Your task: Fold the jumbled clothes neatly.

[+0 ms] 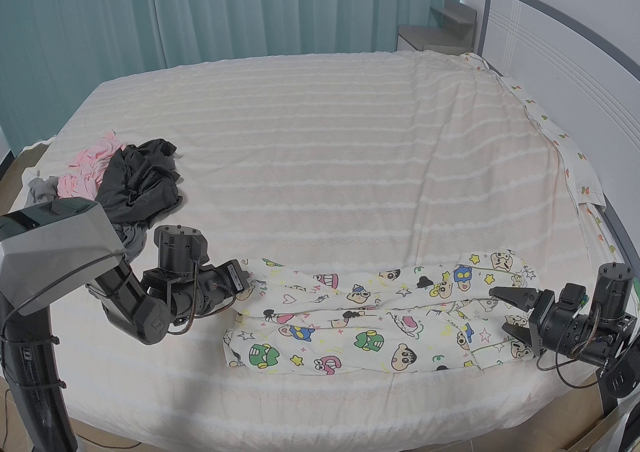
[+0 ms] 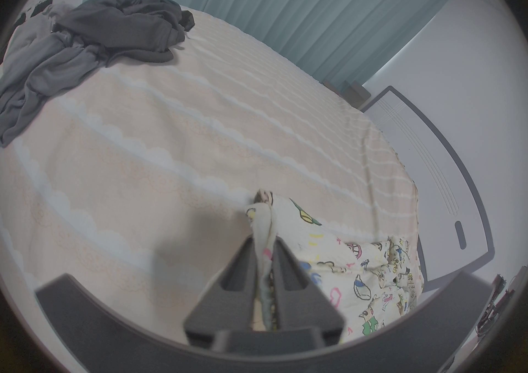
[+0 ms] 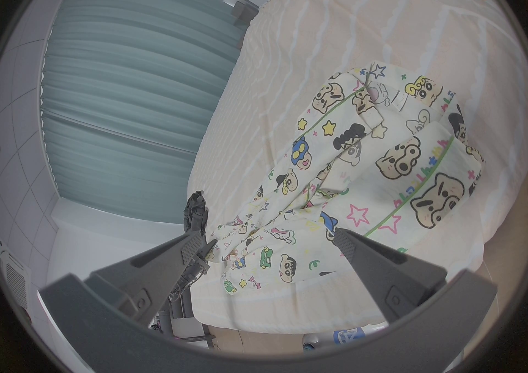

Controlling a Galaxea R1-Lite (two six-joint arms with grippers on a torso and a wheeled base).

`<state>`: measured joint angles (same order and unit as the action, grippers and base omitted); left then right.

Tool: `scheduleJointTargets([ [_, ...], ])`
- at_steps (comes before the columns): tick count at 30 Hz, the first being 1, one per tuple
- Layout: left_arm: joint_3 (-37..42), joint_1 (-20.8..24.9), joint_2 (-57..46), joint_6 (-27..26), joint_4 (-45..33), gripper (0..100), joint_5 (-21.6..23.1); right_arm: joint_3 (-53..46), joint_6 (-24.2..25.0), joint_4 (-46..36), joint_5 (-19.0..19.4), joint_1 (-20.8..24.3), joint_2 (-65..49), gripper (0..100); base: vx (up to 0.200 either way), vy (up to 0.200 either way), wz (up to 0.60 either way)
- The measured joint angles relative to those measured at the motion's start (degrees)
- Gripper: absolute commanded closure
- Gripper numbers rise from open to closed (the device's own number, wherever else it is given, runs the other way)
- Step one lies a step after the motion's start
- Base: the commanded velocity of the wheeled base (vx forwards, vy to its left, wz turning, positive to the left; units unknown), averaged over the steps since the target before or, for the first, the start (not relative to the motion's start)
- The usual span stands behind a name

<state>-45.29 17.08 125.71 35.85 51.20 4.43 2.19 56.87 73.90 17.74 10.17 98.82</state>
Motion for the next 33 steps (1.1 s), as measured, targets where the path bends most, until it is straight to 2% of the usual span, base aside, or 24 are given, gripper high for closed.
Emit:
scheduleJointTargets([
  [9,1.2,-0.4,0.1,-0.2,0.0,0,-0.4,0.0,0.0,0.0,0.0,0.0,0.0,0,0.0,0.0,0.0],
  [15,7.8,-1.6,-2.2,-1.8,0.7,0,1.9,0.0,0.0,0.0,0.0,0.0,0.0,0,0.0,0.0,0.0],
  [22,25.9,-2.2,-7.9,-8.9,8.7,0,6.8,0.0,0.0,0.0,0.0,-0.1,0.0,0,0.0,0.0,0.0],
  [28,39.5,-1.9,-10.5,-22.3,20.9,0,8.4,0.0,0.0,0.0,0.0,-0.1,0.0,0,0.0,0.0,0.0],
  [30,41.9,-1.5,-10.6,-24.0,22.9,0,8.2,0.0,0.0,0.0,0.0,-0.1,0.0,0,0.0,0.0,0.0],
  [33,43.3,0.2,-9.7,-22.9,26.9,0,6.6,-0.1,0.0,0.0,0.0,-0.1,0.0,0,0.0,0.0,0.0],
])
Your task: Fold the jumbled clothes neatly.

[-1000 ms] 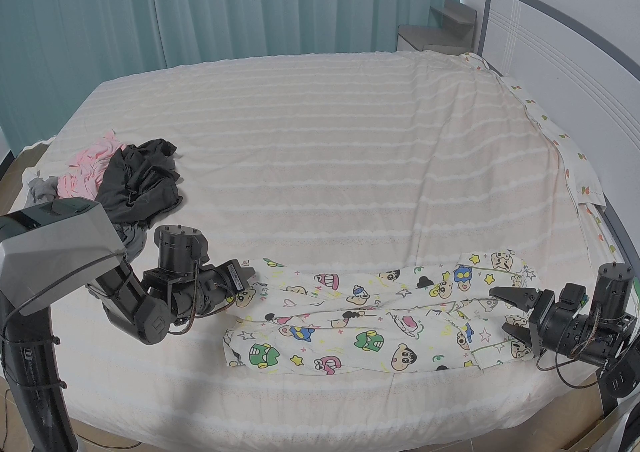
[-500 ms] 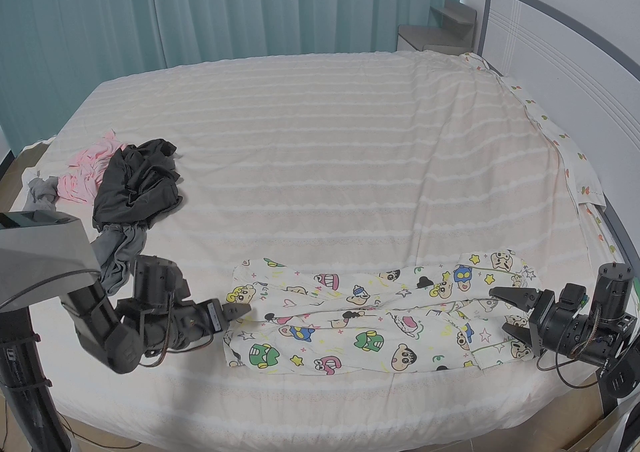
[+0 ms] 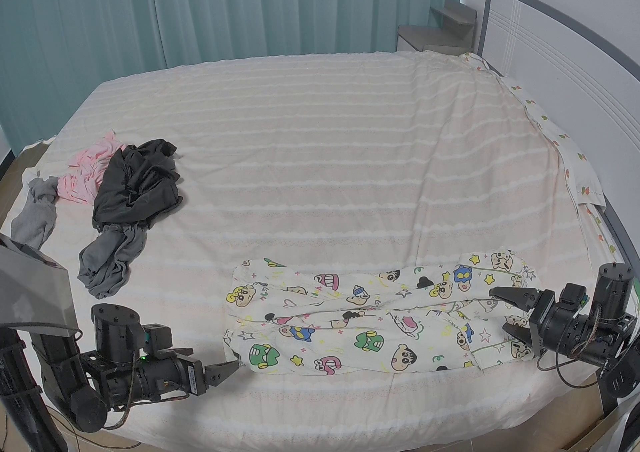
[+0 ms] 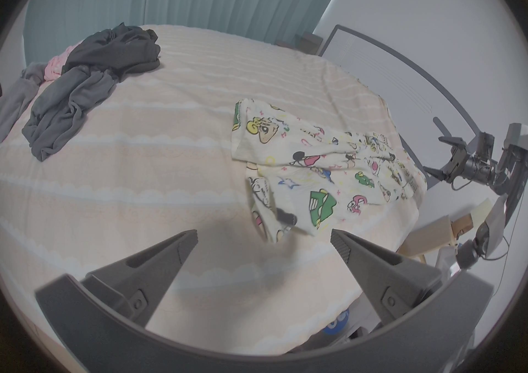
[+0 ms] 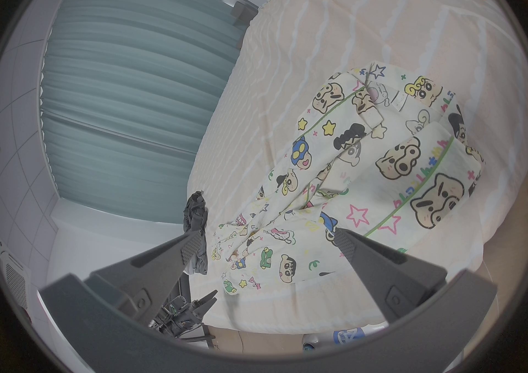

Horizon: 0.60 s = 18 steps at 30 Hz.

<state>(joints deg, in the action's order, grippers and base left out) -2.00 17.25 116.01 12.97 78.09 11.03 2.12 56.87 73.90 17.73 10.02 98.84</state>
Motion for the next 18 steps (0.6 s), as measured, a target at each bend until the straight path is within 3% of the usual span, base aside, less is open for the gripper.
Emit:
scheduleJointTargets([
  [7,-1.8,6.5,7.2,3.3,9.9,0,-5.6,0.0,0.0,0.0,0.0,-0.1,0.2,0,0.0,0.0,0.0],
  [15,-5.3,11.1,12.0,3.7,10.8,0,-9.4,0.0,0.0,0.0,0.0,-0.2,0.3,0,0.0,0.0,0.0],
  [16,-5.6,11.2,12.1,3.7,10.9,100,-10.3,0.0,0.0,0.0,0.0,-0.2,0.3,0,0.0,0.0,0.0],
  [18,-5.9,11.3,12.2,3.7,10.8,100,-11.5,0.0,0.0,0.0,0.0,-0.2,0.4,0,0.0,0.0,0.0],
])
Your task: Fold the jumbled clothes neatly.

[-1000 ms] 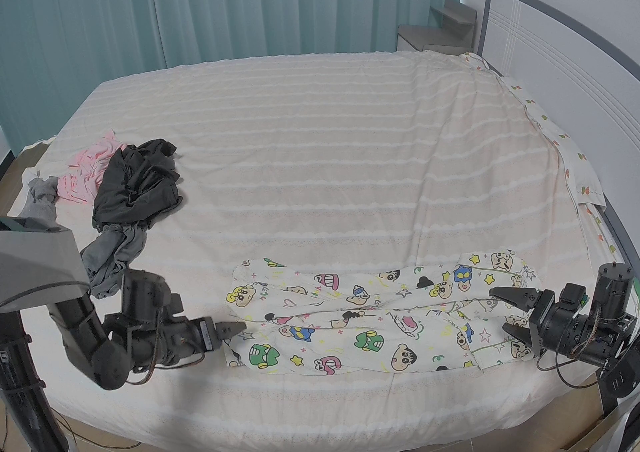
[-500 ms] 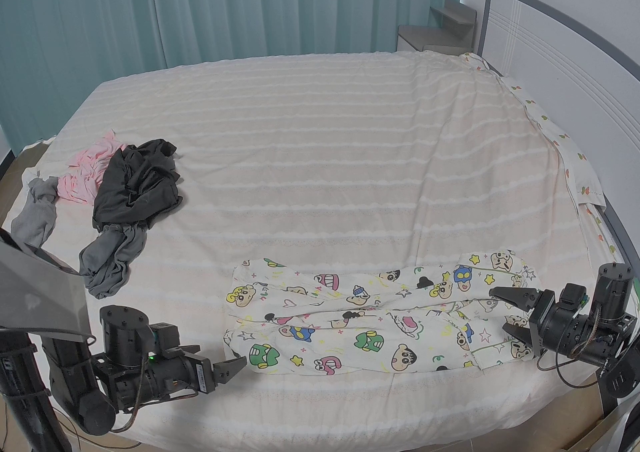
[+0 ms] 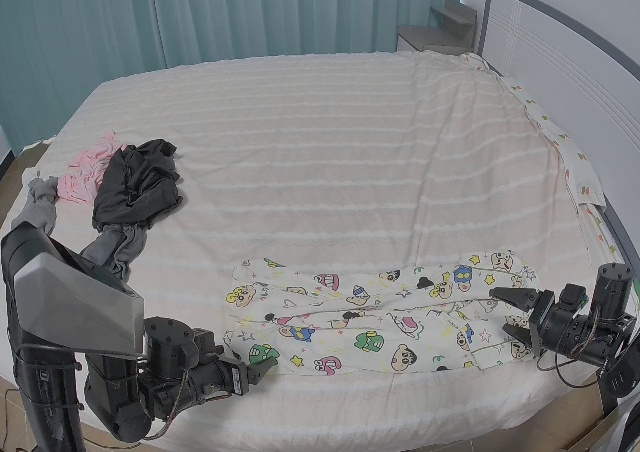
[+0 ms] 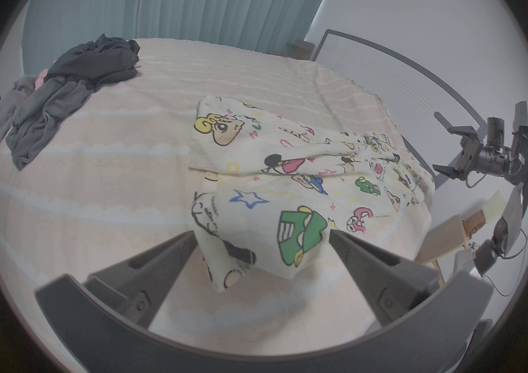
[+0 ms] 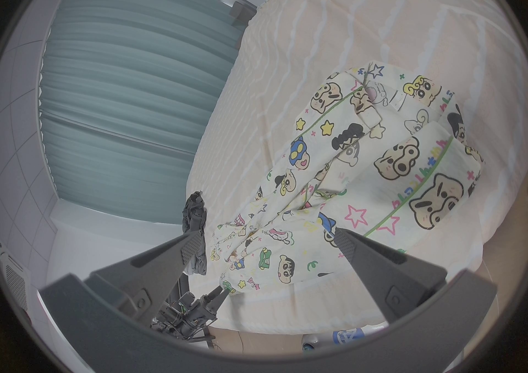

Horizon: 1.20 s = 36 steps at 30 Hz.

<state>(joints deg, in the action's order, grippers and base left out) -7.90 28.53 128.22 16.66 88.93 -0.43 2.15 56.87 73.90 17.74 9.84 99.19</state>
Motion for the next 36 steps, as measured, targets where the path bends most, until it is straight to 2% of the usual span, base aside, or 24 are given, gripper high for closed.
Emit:
scheduleJointTargets([
  [17,3.2,-1.5,-5.7,0.2,0.1,100,-0.4,0.0,0.0,0.0,0.0,0.2,0.0,0,0.0,0.0,0.0],
  [29,4.5,-3.9,-4.1,-0.5,0.0,100,-0.2,0.0,0.0,0.0,0.0,0.2,0.0,0,0.0,0.0,0.0],
  [30,4.4,-3.9,-3.8,-0.5,0.0,0,-0.2,0.0,0.0,0.0,0.0,0.2,0.0,0,0.0,0.0,0.0],
  [36,3.8,-3.9,-2.3,-0.5,0.0,0,-0.2,0.0,0.0,0.0,0.0,0.2,0.0,0,0.0,0.0,0.0],
])
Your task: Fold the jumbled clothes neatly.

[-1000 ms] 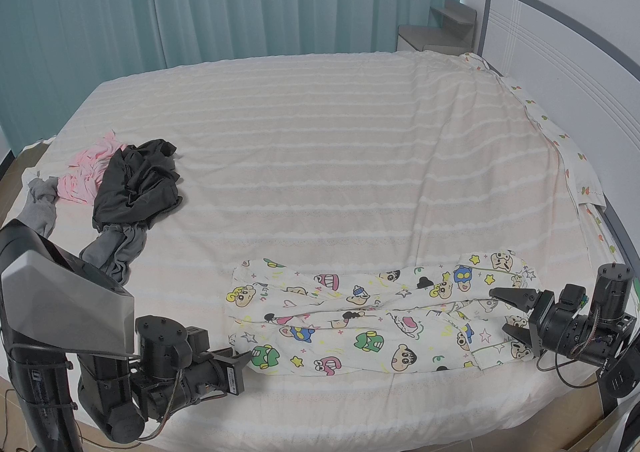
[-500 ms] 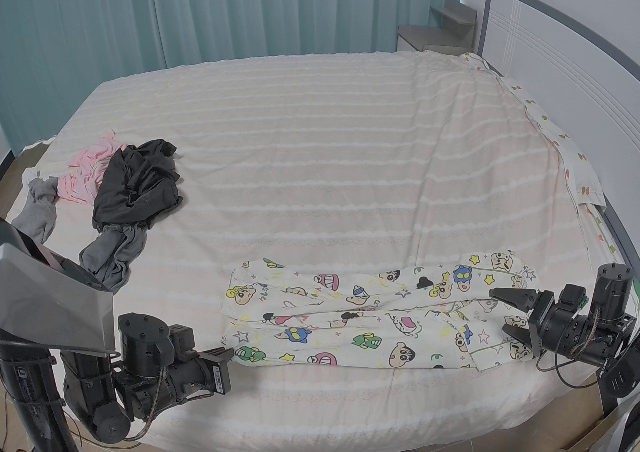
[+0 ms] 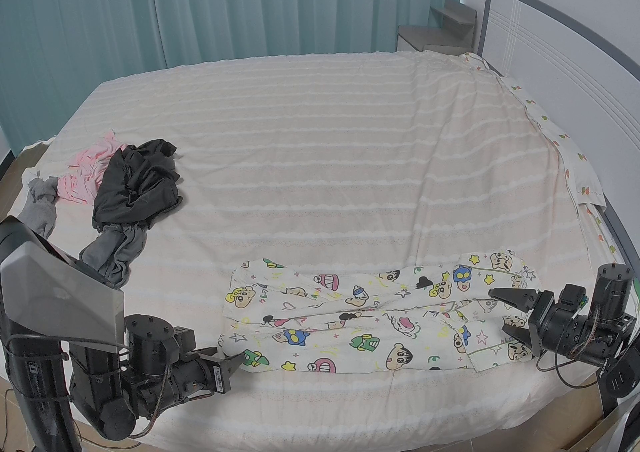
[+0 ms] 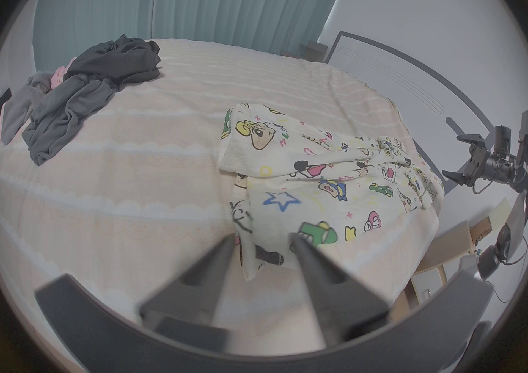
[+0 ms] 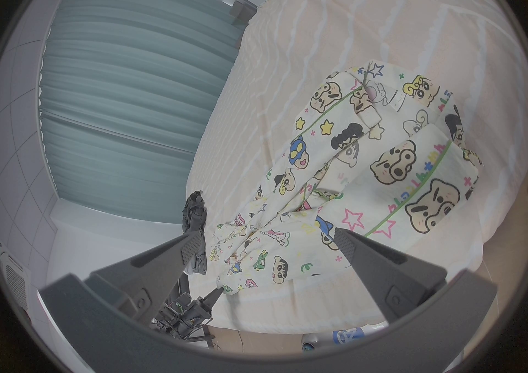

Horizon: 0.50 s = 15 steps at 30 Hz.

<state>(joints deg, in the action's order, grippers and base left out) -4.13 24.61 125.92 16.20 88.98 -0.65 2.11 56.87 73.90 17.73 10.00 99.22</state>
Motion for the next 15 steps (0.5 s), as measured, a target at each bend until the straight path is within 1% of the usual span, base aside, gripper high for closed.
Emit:
scheduleJointTargets([
  [6,0.0,-2.6,-0.4,0.2,0.0,0,1.1,0.0,0.0,0.0,0.0,0.0,0.1,0,0.0,0.0,0.0],
  [11,-0.4,-5.7,-2.9,1.1,0.0,0,7.0,0.0,0.0,0.0,0.0,0.0,0.3,0,0.0,0.0,0.0],
  [13,-1.1,-6.4,-3.7,1.6,0.0,0,8.0,0.0,0.0,0.0,0.0,0.0,0.5,0,0.0,0.0,0.0],
  [15,-2.5,-6.6,-4.2,2.0,0.0,0,8.0,0.0,0.0,0.0,0.0,0.0,0.6,0,0.0,0.0,0.0],
])
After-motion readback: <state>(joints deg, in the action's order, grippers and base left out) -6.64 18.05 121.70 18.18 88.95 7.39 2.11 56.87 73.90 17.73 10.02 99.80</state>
